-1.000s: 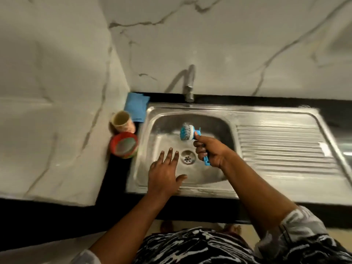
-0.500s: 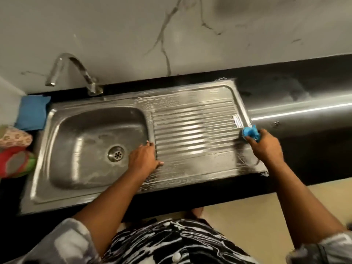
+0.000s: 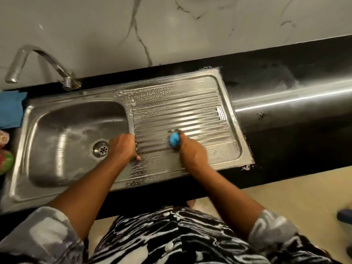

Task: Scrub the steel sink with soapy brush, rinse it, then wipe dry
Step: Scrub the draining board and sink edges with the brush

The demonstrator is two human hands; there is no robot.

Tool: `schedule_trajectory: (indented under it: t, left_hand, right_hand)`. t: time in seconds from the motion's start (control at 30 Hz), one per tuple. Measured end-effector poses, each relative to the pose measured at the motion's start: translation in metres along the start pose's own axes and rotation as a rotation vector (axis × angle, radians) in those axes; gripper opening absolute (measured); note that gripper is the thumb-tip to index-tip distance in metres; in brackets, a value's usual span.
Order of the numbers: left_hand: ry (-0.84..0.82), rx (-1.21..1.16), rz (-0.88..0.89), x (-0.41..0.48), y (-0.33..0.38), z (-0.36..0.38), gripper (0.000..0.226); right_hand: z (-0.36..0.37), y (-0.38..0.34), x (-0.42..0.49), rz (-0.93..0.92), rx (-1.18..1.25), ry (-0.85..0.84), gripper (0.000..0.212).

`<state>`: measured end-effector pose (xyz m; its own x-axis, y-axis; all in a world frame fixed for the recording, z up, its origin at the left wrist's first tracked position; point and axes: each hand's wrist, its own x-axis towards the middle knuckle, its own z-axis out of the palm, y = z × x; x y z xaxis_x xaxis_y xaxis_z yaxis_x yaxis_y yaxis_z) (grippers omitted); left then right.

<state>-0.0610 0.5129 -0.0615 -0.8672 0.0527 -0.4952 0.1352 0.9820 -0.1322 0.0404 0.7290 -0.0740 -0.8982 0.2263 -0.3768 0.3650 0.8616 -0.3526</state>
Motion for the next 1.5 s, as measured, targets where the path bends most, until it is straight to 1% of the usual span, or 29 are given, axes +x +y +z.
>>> schedule_trajectory:
  t: [0.07, 0.13, 0.2, 0.23, 0.3, 0.4, 0.47, 0.5, 0.53, 0.57, 0.63, 0.7, 0.77, 0.8, 0.83, 0.87, 0.93, 1.03, 1.1, 1.13, 1.17, 1.23, 1.3, 1.37, 1.4, 1.47, 1.5]
  left_hand:
    - [0.018, -0.036, 0.011, -0.002, -0.003, 0.003, 0.056]
    - [0.038, -0.09, 0.026, -0.003, -0.008, 0.008, 0.045]
    - [0.045, -0.172, 0.04, -0.005, -0.014, 0.01, 0.038]
    - [0.039, -0.209, 0.047, -0.006, -0.017, 0.011, 0.043]
    - [0.006, -0.229, 0.075, -0.006, -0.024, 0.011, 0.066]
    - [-0.051, -0.217, 0.134, -0.006, -0.036, 0.008, 0.087]
    - [-0.073, -0.234, 0.144, -0.007, -0.043, 0.007, 0.089]
    - [-0.07, -0.249, 0.131, -0.008, -0.046, 0.007, 0.089]
    - [-0.062, -0.258, 0.116, -0.01, -0.046, 0.007, 0.088]
    - [-0.053, -0.261, 0.112, -0.011, -0.046, 0.007, 0.089]
    - [-0.052, -0.266, 0.118, -0.014, -0.046, 0.008, 0.095]
    - [-0.046, -0.278, 0.135, -0.014, -0.048, 0.011, 0.098]
    - [-0.029, -0.289, 0.143, -0.015, -0.053, 0.013, 0.098]
    - [-0.019, -0.291, 0.14, -0.015, -0.055, 0.013, 0.097]
    - [-0.01, -0.294, 0.137, -0.016, -0.056, 0.013, 0.097]
    - [0.0, -0.297, 0.134, -0.016, -0.056, 0.013, 0.097]
    - [0.017, -0.312, 0.129, -0.015, -0.056, 0.014, 0.098]
    - [0.041, -0.333, 0.114, -0.014, -0.058, 0.018, 0.105]
    - [0.062, -0.356, 0.104, -0.013, -0.063, 0.024, 0.112]
    - [0.07, -0.358, 0.09, -0.012, -0.066, 0.027, 0.117]
    - [0.074, -0.344, 0.073, -0.012, -0.068, 0.029, 0.122]
    - [0.086, -0.296, 0.043, -0.012, -0.069, 0.032, 0.129]
    - [0.112, -0.262, 0.037, -0.01, -0.069, 0.035, 0.127]
    - [0.127, -0.238, 0.052, -0.01, -0.067, 0.035, 0.122]
    - [0.129, -0.231, 0.06, -0.009, -0.067, 0.035, 0.118]
    - [0.119, -0.234, 0.066, -0.006, -0.067, 0.035, 0.106]
    - [0.106, -0.242, 0.063, -0.005, -0.068, 0.035, 0.099]
  right_hand:
    - [-0.024, 0.053, 0.005, 0.156, -0.038, 0.06, 0.051]
    - [-0.047, 0.104, 0.005, 0.309, -0.097, 0.158, 0.054]
    - [-0.058, 0.126, 0.005, 0.398, -0.073, 0.21, 0.053]
    - [-0.055, 0.123, 0.006, 0.4, -0.056, 0.214, 0.05]
    - [-0.037, 0.089, 0.009, 0.342, 0.01, 0.179, 0.045]
    - [0.014, -0.01, 0.006, 0.121, 0.077, 0.04, 0.048]
    - [0.041, -0.079, -0.002, -0.032, 0.073, -0.101, 0.052]
    - [0.047, -0.101, -0.005, -0.099, 0.039, -0.159, 0.053]
    - [0.048, -0.108, -0.006, -0.136, 0.015, -0.174, 0.053]
    - [0.045, -0.105, -0.004, -0.133, 0.001, -0.158, 0.052]
    - [0.03, -0.069, 0.001, -0.048, -0.006, -0.074, 0.052]
    - [0.009, -0.015, 0.004, 0.103, -0.038, -0.002, 0.053]
    - [-0.012, 0.028, 0.001, 0.274, 0.009, 0.091, 0.045]
    - [-0.018, 0.039, 0.001, 0.351, 0.054, 0.136, 0.043]
    - [-0.019, 0.043, 0.004, 0.41, 0.08, 0.172, 0.047]
    - [-0.016, 0.04, 0.007, 0.424, 0.078, 0.186, 0.051]
    - [0.0, 0.008, 0.009, 0.353, 0.097, 0.151, 0.052]
    - [0.042, -0.074, 0.01, 0.093, 0.063, 0.039, 0.042]
    - [0.063, -0.124, 0.005, -0.057, -0.029, -0.037, 0.044]
    - [0.067, -0.136, 0.004, -0.082, -0.047, -0.073, 0.046]
    - [0.065, -0.135, 0.004, -0.068, -0.035, -0.106, 0.045]
    - [0.052, -0.103, 0.012, 0.013, -0.007, -0.098, 0.042]
    - [0.027, -0.049, 0.02, 0.163, -0.033, -0.026, 0.038]
    - [-0.008, 0.009, 0.022, 0.368, -0.026, 0.095, 0.033]
    - [-0.025, 0.031, 0.02, 0.428, -0.056, 0.152, 0.032]
    - [-0.049, 0.056, 0.018, 0.494, -0.097, 0.22, 0.037]
    - [-0.051, 0.055, 0.018, 0.494, -0.092, 0.236, 0.039]
